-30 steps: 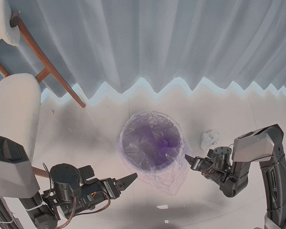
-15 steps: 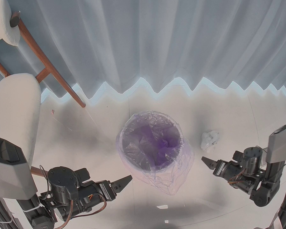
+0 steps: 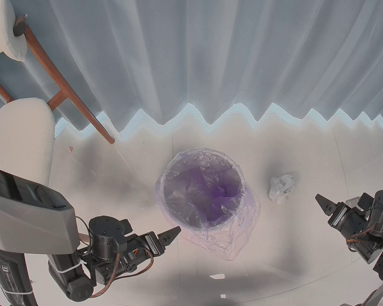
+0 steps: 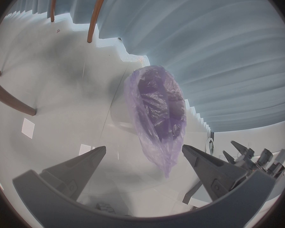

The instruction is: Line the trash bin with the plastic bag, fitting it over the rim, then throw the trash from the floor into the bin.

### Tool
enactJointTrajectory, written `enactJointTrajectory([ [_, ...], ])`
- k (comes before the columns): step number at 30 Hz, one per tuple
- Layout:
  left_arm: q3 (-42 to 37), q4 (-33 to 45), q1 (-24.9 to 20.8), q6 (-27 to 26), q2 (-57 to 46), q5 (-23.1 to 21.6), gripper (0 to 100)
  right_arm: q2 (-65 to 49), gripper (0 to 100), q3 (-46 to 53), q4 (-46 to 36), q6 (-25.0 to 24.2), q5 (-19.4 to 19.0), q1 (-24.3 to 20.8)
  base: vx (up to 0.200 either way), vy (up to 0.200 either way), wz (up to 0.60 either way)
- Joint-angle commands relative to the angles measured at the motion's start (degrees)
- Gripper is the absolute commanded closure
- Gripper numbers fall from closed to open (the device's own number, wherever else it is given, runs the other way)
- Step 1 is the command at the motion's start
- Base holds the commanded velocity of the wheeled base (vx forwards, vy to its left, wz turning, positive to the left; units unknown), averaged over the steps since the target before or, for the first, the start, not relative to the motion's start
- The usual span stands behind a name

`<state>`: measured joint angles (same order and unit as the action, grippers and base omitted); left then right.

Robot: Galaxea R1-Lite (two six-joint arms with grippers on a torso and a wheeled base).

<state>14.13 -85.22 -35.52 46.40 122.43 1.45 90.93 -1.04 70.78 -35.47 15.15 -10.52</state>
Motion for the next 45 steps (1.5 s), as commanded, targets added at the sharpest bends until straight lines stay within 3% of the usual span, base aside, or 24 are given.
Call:
enactJointTrajectory([
  [1, 7.76, 2.43, 1.95, -0.17, 6.68, -0.22, 0, -15.08, 0, 1.04, -8.02, -0.21, 1.37, 0.41, 0.0, 0.0, 0.0],
  [13, 19.97, 18.16, 4.15, -0.17, 4.75, -0.31, 0, -15.34, 0, 1.04, -8.73, -0.47, 2.78, 0.76, 0.0, 0.0, 0.0],
  [22, 20.76, 18.87, 4.15, -0.17, 3.52, -1.1, 0, -15.26, 0, 1.04, -8.82, -0.47, 2.69, 1.29, 0.0, 0.0, 0.0],
  [23, 20.59, 18.95, 4.15, -0.17, 3.43, -1.19, 100, -15.17, 0, 1.04, -8.82, -0.47, 2.69, 1.29, 0.0, 0.0, 0.0],
  [37, 19.27, 19.04, 4.15, -0.17, 0.7, -1.01, 100, -14.82, 0, 1.04, -9.61, -0.56, 2.69, 1.29, 0.0, 0.0, 0.0],
  [45, 13.29, 18.25, 4.15, -0.25, 0.35, -0.48, 100, -14.29, 0, 1.04, -9.87, -0.3, 2.69, 1.29, 0.0, 0.0, 0.0],
])
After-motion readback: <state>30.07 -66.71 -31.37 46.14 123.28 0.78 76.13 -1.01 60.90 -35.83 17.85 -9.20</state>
